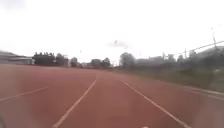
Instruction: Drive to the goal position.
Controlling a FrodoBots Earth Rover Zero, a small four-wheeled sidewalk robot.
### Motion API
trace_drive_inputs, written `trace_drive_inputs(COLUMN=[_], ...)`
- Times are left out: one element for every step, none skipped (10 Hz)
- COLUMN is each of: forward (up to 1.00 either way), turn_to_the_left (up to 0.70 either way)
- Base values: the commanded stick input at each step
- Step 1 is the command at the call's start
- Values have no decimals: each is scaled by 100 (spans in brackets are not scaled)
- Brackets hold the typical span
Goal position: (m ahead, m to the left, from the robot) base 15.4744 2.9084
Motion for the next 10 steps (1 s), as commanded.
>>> trace_drive_inputs(forward=[70,70,70,70,70,70,70,70,70,70], turn_to_the_left=[0,0,0,0,0,0,0,0,0,0])
